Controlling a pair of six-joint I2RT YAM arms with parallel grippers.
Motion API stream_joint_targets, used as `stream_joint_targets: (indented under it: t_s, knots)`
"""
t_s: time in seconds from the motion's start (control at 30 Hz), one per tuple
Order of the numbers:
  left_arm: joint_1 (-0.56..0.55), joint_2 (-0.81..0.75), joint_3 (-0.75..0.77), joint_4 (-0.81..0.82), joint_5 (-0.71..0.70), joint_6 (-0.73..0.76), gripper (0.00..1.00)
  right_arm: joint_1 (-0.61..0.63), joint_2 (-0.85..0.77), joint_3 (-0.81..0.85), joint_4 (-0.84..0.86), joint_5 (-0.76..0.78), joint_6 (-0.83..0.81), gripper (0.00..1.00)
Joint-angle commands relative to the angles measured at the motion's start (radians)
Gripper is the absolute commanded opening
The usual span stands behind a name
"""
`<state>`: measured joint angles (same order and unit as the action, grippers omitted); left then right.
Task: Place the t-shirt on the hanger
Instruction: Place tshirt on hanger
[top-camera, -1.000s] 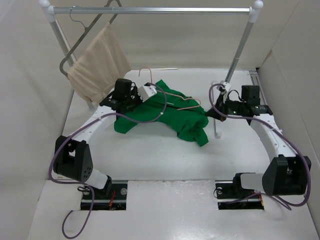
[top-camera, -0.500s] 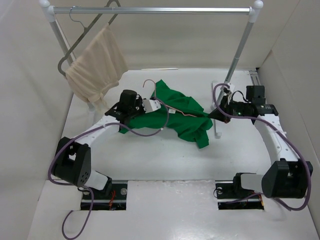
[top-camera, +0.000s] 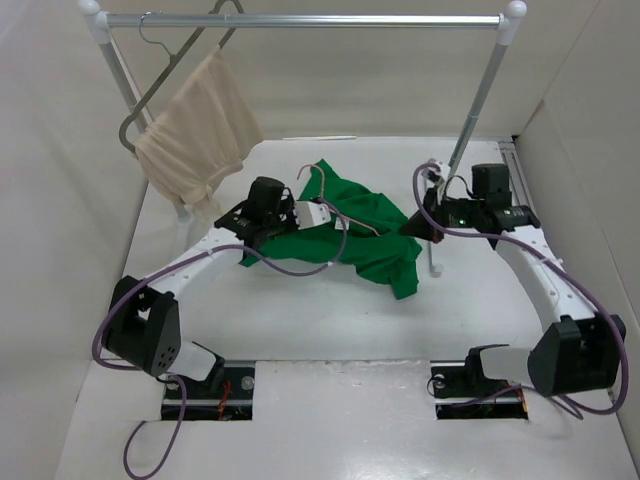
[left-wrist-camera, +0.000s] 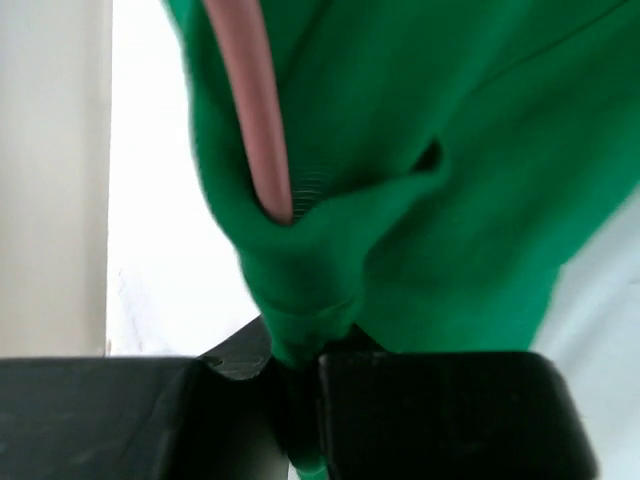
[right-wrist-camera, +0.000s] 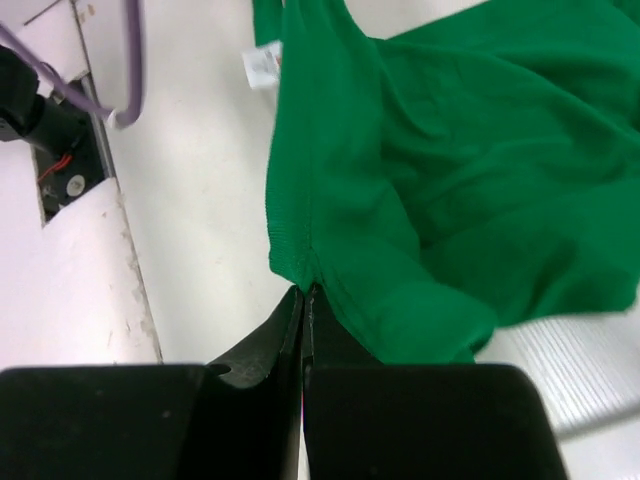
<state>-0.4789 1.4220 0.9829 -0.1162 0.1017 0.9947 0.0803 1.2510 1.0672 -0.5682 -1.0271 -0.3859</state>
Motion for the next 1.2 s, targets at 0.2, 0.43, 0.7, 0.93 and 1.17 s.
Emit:
stream_joint_targets:
  t_s: [0.2, 0.43, 0.7, 0.93, 1.17]
  knots:
    - [-0.07, -0.008, 0.168, -0.247, 0.297, -0.133, 0.0, 0.098, 0.209, 0.212, 0.106, 0.131, 0.032, 0.29]
    - [-0.07, 0.011, 0.195, -0.28, 0.351, -0.153, 0.0, 0.275, 0.14, 0.269, 0.063, 0.188, -0.185, 0.67]
    - [-0.059, 0.032, 0.229, -0.298, 0.403, -0.171, 0.0, 0.342, 0.235, 0.214, 0.086, 0.285, -0.212, 0.68]
    - [-0.03, 0.032, 0.249, -0.316, 0.464, -0.171, 0.0, 0.342, 0.318, 0.223, 0.246, 0.289, -0.156, 0.2]
    - [0.175, 0.077, 0.29, -0.393, 0.647, -0.197, 0.07, 0.21, 0.118, 0.094, 0.254, 0.225, -0.111, 0.0]
